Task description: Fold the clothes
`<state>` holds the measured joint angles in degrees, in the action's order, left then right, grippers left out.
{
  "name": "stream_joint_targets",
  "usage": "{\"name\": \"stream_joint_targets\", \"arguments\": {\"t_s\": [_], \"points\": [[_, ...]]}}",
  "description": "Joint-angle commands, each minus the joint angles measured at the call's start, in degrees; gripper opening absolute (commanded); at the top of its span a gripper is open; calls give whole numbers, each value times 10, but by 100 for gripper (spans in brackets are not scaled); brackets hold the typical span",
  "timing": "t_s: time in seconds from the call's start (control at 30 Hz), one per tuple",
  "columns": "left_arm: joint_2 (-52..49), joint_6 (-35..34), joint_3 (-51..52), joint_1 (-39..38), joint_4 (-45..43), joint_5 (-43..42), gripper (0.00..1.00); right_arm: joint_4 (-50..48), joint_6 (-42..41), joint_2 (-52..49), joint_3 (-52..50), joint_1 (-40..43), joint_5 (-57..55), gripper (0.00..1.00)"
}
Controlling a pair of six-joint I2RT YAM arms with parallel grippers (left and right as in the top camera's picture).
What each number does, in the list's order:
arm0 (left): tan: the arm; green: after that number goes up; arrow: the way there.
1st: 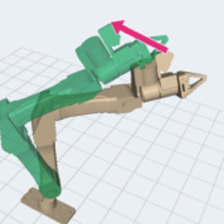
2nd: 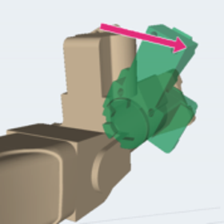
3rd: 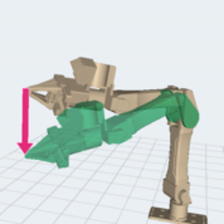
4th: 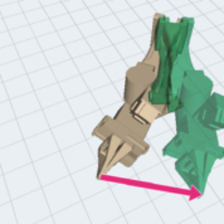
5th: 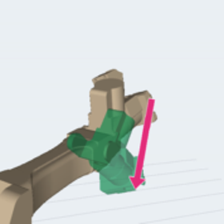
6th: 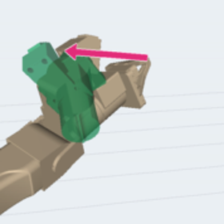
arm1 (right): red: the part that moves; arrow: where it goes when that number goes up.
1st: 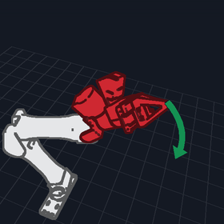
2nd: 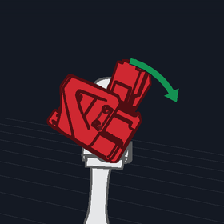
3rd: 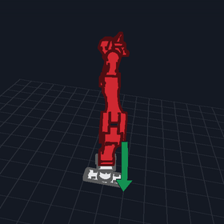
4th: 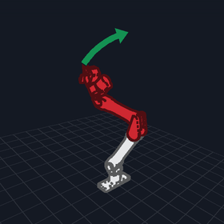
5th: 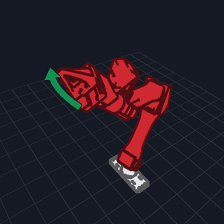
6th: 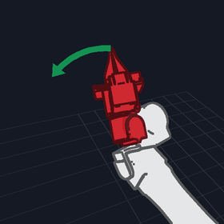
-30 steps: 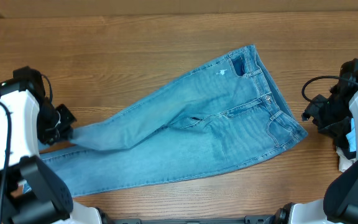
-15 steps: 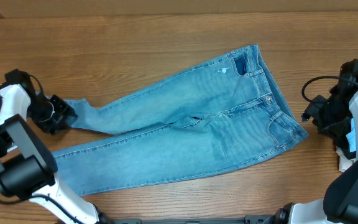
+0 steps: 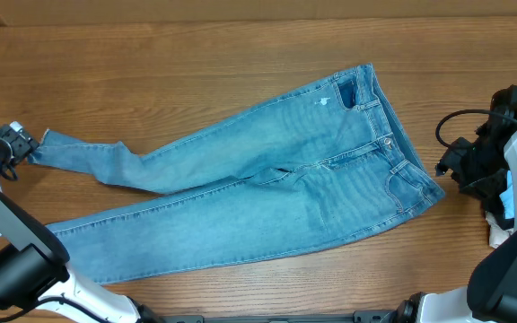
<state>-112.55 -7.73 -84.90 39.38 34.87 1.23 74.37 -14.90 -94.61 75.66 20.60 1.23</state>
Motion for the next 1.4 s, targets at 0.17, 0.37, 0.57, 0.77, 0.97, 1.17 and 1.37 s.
{"name": "stream_joint_targets", "arguments": {"t_s": [0.17,0.37,0.57,0.77,0.97,1.17,1.37], "points": [[-107,65,-7,-4,-31,-84,85,-2,3,6,8,2,-1,58],[-109,65,-7,-4,-45,-114,57,-2,3,6,8,2,0,58],[-66,30,-8,-4,26,-154,4,-2,3,6,8,2,-1,58],[123,-129,-8,-5,362,-181,4,6,3,6,8,2,3,58],[204,-43,-8,-35,522,-369,4,9,38,6,8,-39,44,58],[204,-227,-7,-33,465,-115,4,7,47,6,8,-66,40,59],[204,-375,0,-33,449,96,4,3,47,6,8,-66,40,58]]}}
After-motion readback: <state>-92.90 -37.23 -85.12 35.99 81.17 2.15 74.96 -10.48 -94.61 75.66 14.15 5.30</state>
